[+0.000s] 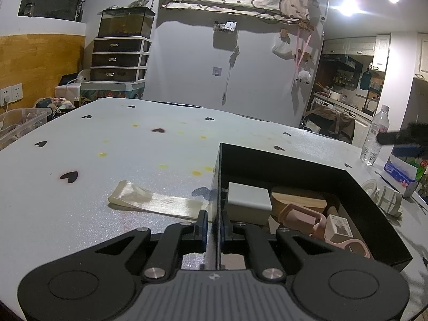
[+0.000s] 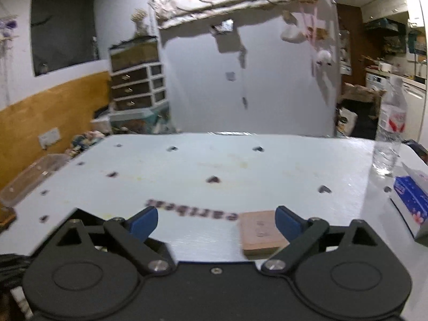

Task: Organize rigid objects
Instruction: 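Grasp the square wooden block with clear hook using the right gripper, then carry the wooden block into the black box and release it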

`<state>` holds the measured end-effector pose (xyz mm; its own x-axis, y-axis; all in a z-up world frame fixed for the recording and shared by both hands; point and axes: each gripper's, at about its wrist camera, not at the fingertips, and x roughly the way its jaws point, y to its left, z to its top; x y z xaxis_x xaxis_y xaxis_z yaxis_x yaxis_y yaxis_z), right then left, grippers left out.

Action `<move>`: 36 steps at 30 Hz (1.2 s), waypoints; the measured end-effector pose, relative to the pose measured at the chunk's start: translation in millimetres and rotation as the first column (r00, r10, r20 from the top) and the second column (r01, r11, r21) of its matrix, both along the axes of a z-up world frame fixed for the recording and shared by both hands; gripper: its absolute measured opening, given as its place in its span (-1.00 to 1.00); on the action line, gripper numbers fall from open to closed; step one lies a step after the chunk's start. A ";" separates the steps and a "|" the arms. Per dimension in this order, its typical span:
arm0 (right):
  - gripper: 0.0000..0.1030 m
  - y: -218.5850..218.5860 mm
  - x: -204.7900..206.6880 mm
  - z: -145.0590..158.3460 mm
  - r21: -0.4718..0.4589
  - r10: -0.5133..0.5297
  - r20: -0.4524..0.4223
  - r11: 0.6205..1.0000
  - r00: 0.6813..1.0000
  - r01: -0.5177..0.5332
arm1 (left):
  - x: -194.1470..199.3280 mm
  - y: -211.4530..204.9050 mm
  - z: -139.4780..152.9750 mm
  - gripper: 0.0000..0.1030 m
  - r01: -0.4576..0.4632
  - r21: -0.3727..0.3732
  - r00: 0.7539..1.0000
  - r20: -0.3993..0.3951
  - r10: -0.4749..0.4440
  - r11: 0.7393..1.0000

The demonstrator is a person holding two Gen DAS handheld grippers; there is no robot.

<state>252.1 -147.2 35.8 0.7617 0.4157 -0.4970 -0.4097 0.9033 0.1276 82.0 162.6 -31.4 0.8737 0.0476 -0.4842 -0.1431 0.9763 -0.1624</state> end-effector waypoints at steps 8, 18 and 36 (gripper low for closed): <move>0.85 11.5 31.7 -37.9 -0.138 0.058 -0.009 0.989 0.998 -0.059 | -1.1 -0.8 0.5 -0.82 -0.002 -0.001 1.000 0.002 0.002 1.000; 0.83 17.2 77.1 -70.0 -0.230 0.046 -0.092 0.971 0.995 -0.067 | -1.1 -1.1 -0.1 -0.82 -0.005 -0.004 1.000 -0.003 0.005 1.000; 0.26 12.8 86.6 -79.2 -0.212 0.058 -0.160 0.973 0.985 -0.092 | -0.8 -0.9 -0.6 -0.82 -0.007 -0.009 1.000 -0.004 0.007 1.000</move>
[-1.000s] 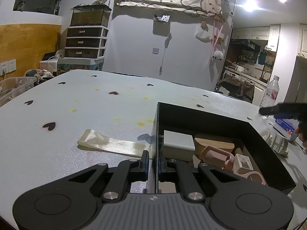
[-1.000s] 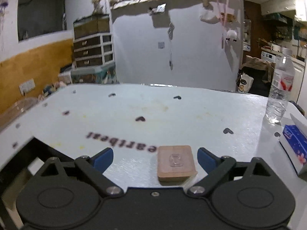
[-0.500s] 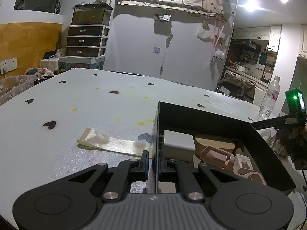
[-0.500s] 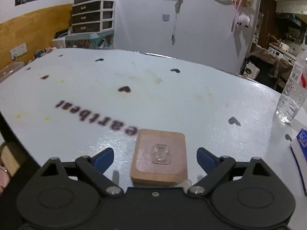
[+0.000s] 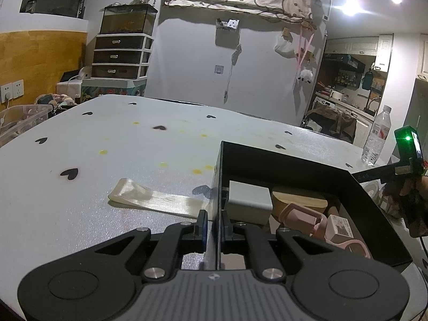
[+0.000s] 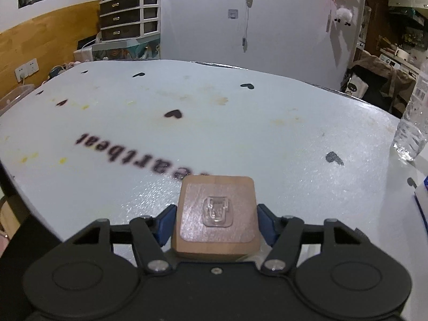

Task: Organize rigid objects
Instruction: 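Carry the wooden block into the black box and release it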

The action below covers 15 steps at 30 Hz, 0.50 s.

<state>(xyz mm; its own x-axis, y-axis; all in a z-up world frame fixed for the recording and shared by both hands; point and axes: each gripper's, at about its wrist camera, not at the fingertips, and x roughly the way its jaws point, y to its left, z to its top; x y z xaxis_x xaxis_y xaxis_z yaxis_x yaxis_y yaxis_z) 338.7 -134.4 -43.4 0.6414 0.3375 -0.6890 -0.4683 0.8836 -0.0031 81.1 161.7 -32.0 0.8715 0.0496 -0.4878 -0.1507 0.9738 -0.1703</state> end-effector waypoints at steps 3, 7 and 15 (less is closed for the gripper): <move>0.26 -0.4 -5.0 3.6 0.000 0.005 0.012 1.000 1.000 -0.005 | 0.1 0.1 -0.5 -0.82 -0.001 0.002 1.000 -0.002 0.001 1.000; 0.26 -2.8 -13.2 14.1 0.025 -0.004 0.035 1.000 0.999 0.003 | 0.1 0.4 -1.4 -0.82 -0.002 0.002 1.000 -0.004 0.002 1.000; 0.26 16.3 -76.6 55.2 0.098 0.146 0.133 0.982 0.980 -0.159 | 0.2 1.3 -3.6 -0.86 -0.003 0.004 1.000 -0.003 0.003 1.000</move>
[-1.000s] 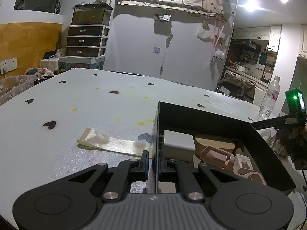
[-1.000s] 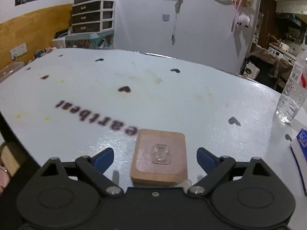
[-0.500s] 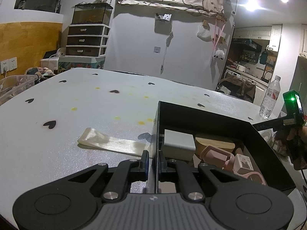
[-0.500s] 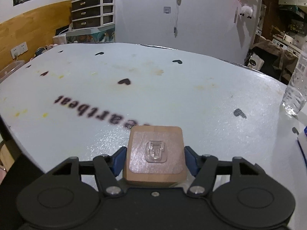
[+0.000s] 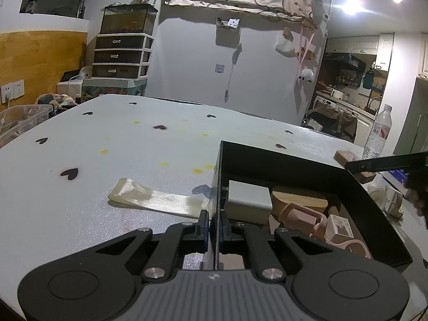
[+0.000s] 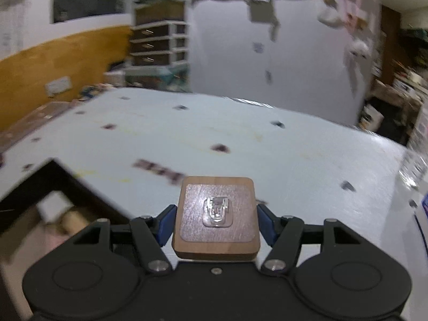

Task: Organize rigid objects
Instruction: 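Carry the wooden block into the black box and release it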

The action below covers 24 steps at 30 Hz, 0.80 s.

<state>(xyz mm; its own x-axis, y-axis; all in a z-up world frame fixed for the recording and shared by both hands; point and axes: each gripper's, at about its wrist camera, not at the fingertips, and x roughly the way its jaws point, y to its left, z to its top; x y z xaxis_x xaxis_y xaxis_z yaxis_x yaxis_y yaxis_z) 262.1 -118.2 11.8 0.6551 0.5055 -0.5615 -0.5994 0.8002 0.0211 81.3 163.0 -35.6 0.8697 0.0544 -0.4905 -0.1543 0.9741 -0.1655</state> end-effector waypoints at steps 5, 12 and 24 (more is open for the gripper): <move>0.26 21.4 -43.8 26.9 0.029 0.197 0.045 0.980 0.979 -0.198 | 1.4 -1.3 1.0 -0.86 0.001 0.001 1.000 -0.002 -0.001 1.000; 0.26 71.2 -77.3 35.5 -0.055 0.518 -0.001 0.854 0.855 -0.517 | 2.1 -1.7 1.8 -0.86 0.001 0.002 1.000 -0.003 -0.001 1.000; 0.26 147.2 -64.7 -3.7 -0.216 0.693 -0.252 0.640 0.676 -0.737 | 4.4 -3.1 3.3 -0.86 0.010 0.010 1.000 -0.012 -0.010 1.000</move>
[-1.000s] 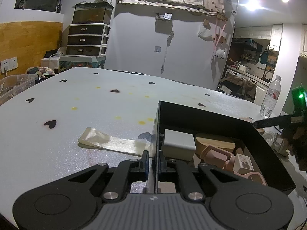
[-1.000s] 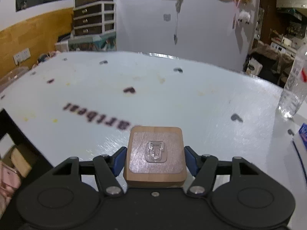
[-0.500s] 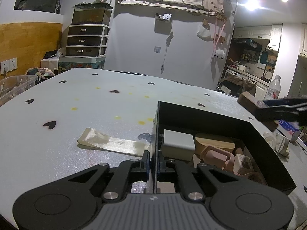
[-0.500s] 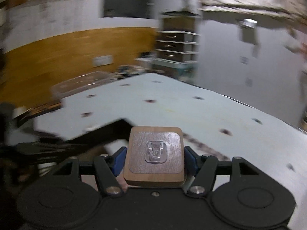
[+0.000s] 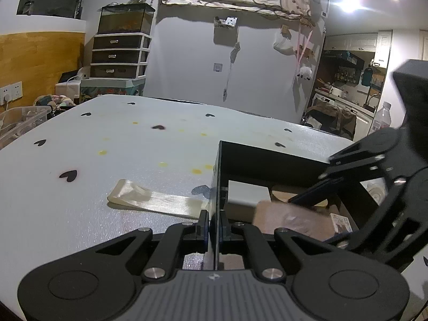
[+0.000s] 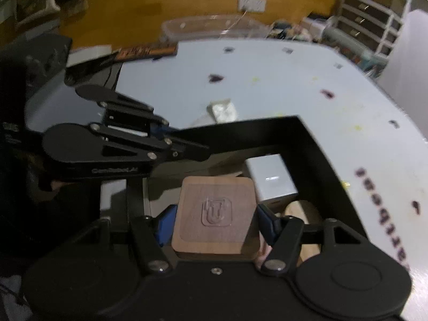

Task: Organize rigid objects
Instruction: 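Carry the wooden block into the black box and release it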

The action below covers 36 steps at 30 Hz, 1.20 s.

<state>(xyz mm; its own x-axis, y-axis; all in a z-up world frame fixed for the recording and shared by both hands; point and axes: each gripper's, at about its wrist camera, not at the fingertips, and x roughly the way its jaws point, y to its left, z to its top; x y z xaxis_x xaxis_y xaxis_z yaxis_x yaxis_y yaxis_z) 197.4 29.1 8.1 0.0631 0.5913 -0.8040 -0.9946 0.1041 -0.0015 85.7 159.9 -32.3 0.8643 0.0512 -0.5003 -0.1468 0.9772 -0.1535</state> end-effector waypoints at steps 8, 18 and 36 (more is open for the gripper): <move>0.43 16.5 6.0 -2.4 0.051 0.000 -0.013 0.999 1.000 0.001 | 0.6 -0.1 1.3 -0.87 0.003 0.003 1.000 -0.006 -0.003 1.000; 0.31 -23.8 -3.0 12.2 0.108 -0.099 -0.015 0.989 0.995 0.100 | 0.9 -0.4 1.3 -0.86 0.000 -0.002 1.000 -0.003 0.000 1.000; 0.48 -92.9 -17.9 26.2 0.249 -0.335 -0.056 0.907 0.941 0.338 | 0.1 0.1 1.8 -0.87 -0.005 0.003 1.000 -0.007 0.005 1.000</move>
<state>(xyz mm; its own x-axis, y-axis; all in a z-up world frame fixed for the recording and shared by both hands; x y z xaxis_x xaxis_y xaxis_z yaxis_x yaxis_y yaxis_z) 179.4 -63.9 34.3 0.2854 0.7191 -0.6336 -0.9001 0.4281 0.0805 85.8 159.9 -30.4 0.8603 0.0572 -0.5065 -0.1527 0.9770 -0.1491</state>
